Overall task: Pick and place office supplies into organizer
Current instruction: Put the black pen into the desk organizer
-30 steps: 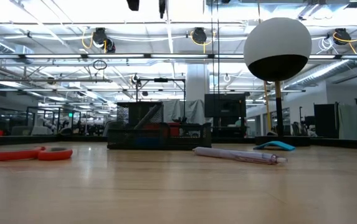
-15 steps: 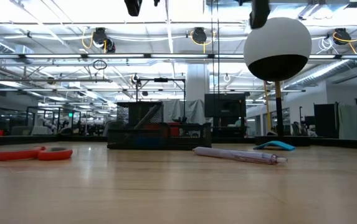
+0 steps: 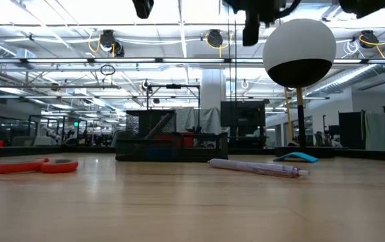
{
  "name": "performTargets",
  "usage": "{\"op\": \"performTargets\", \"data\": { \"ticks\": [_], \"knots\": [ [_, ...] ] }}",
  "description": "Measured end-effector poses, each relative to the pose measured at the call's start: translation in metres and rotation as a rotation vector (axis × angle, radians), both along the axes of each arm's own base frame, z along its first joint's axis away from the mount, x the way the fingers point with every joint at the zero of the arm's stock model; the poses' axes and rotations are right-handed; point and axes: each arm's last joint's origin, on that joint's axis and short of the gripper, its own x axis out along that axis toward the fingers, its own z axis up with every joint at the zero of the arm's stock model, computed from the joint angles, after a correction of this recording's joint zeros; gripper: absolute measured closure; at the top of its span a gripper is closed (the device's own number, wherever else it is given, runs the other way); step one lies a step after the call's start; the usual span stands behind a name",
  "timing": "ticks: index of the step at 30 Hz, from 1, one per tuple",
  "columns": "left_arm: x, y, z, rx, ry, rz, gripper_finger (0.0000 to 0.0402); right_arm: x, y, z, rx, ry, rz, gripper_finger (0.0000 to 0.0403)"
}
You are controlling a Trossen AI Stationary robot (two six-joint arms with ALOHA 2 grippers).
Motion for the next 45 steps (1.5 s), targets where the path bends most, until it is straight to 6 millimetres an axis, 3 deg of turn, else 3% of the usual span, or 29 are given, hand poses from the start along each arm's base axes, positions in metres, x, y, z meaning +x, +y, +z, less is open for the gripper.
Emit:
{"op": "performTargets", "data": {
  "ticks": [30, 39, 45],
  "knots": [
    [0.012, -0.002, -0.007, -0.008, -0.034, -0.004, 0.0362, 0.007, -0.005, -0.002, -0.024, -0.014, 0.131, 0.0326],
    [0.012, -0.002, -0.007, -0.011, -0.034, -0.006, 0.0362, 0.006, -0.004, -0.002, 0.008, -0.019, 0.108, 0.0326],
    [0.011, -0.003, -0.006, -0.021, -0.043, -0.025, 0.0362, 0.002, -0.002, -0.003, 0.027, -0.004, -0.048, 0.0326]
  ]
}}
